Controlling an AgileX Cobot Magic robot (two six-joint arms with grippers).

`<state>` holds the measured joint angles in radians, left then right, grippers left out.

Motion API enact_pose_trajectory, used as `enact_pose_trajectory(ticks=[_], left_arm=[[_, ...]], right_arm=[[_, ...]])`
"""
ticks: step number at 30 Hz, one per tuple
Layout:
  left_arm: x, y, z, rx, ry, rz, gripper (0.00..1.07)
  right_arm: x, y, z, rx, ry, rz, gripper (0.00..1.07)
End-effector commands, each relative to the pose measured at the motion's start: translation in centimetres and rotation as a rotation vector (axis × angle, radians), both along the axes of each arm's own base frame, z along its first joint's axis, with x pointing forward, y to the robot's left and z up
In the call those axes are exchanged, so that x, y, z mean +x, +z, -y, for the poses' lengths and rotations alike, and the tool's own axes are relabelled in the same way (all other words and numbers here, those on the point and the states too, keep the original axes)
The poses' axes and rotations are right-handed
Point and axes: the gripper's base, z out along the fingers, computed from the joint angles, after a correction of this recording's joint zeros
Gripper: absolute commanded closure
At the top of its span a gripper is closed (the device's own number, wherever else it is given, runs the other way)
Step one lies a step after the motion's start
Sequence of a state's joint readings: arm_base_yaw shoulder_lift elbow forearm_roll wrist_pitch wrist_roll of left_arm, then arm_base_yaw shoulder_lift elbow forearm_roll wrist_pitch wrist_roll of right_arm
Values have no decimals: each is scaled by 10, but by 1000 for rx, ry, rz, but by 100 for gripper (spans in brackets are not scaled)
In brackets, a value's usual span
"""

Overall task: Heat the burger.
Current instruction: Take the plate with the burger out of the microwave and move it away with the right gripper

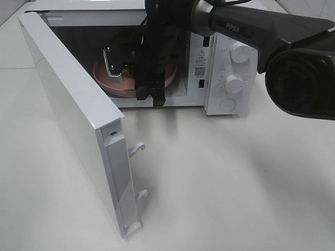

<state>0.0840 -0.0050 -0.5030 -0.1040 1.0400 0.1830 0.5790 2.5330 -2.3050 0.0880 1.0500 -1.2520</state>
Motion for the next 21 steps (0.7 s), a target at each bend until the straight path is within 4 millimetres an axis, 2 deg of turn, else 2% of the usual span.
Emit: enact_pose_trajectory(ticks=[1,9,21], left_arm=[[-2,-1,0,-2,5,20,6],[-2,-1,0,-2,5,20,6],[-2,-1,0,-2,5,20,6]], right_arm=[[-17,-1,0,-45,33,-83,107],[-27,1,12,-70,39,-40,107],[-38,14,22,-32,38,75,107]])
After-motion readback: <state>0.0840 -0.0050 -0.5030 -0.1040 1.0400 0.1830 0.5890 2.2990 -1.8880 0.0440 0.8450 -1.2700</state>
